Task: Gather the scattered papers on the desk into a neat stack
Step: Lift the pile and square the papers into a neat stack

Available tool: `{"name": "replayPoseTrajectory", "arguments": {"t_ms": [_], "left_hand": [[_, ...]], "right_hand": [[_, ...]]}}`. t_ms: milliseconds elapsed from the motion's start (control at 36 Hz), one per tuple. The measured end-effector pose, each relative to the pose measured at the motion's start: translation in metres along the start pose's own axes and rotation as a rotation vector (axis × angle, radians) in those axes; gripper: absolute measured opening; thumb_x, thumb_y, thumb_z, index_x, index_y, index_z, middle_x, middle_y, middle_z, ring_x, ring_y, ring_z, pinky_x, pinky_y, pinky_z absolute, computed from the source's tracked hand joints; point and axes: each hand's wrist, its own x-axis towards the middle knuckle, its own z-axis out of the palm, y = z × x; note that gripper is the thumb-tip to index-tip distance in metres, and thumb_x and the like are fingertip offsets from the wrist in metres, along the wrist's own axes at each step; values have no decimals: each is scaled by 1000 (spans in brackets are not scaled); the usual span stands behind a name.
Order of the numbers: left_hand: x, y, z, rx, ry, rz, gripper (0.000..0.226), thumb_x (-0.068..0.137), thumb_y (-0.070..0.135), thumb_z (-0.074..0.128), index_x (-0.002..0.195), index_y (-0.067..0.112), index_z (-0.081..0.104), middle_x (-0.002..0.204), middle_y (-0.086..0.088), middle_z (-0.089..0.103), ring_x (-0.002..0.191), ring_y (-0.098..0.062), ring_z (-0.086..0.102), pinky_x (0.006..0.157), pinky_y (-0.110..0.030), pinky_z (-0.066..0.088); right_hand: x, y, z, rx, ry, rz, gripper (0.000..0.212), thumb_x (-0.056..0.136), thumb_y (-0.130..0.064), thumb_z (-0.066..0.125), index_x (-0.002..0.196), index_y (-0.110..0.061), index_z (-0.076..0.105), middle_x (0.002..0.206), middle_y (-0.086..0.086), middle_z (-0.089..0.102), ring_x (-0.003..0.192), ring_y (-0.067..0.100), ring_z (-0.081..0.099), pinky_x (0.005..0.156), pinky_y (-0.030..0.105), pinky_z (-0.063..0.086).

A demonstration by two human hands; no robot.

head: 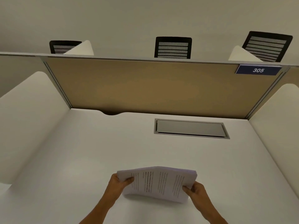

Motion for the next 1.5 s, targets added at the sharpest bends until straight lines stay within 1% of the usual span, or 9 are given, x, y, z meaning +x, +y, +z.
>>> {"name": "replayPoseTrajectory", "arguments": {"t_ms": [361,472,694,861,1000,1139,1306,1444,1500], "left_hand": [[-2,-9,-5,52,-37,29,22,80,9,79,94,25,75,89,6,80,85,-10,74,65,-17,59],[-3,-12,-5,41,-40,34,23,81,9,77,96,26,76,92,6,80,89,-9,74,66,-16,58],[-6,-18,-3,42,-23,41,20,83,10,75,94,27,77,92,7,79,88,-3,72,65,-12,55],[-9,-21,0,20,-20,42,21,85,10,73,95,28,76,91,7,79,87,-5,73,64,-11,55],[-9,-24,-3,27,-36,60,20,87,13,71,102,25,76,98,4,79,93,-8,73,69,-14,56],[-9,-28,-5,80,-60,51,29,79,5,77,97,28,76,94,5,79,89,-9,74,70,-17,58],[-5,-31,-4,71,12,46,18,83,10,75,99,18,76,89,-1,80,89,-17,74,70,-21,57],[-7,-33,-2,76,42,43,16,82,9,76,97,16,76,86,-2,79,86,-19,74,64,-17,57],[-8,-34,-2,87,26,47,20,81,7,76,99,17,75,89,-2,79,89,-19,73,68,-19,58]], "right_hand": [[-4,-8,2,-30,51,0,19,90,-2,70,93,-21,73,84,-11,81,79,4,75,63,14,56],[-3,-11,3,-56,77,-5,19,90,-2,70,79,-18,72,67,-13,77,64,-1,72,57,8,51],[-4,-10,-1,-111,95,-34,26,88,-1,71,75,-23,72,61,-15,74,61,5,68,58,7,49],[-1,-6,1,-132,97,-55,24,92,-13,70,72,-27,69,57,-18,71,53,-4,64,56,9,49],[0,-7,4,-141,136,-101,49,96,-17,66,52,-36,54,40,-23,53,39,-9,49,45,3,38],[-5,-6,4,-128,155,-134,46,95,-32,64,49,-38,58,43,-21,54,41,-3,46,46,10,38],[-8,-9,2,-169,140,-184,55,95,-18,66,51,-51,63,44,-25,54,43,-7,49,49,5,39],[-11,-13,1,-174,123,-170,28,93,-14,69,79,-37,74,74,-26,74,69,-11,66,64,1,45],[-10,-12,0,-189,115,-155,23,91,-12,71,82,-33,73,75,-25,75,70,-10,67,65,3,47]]}}
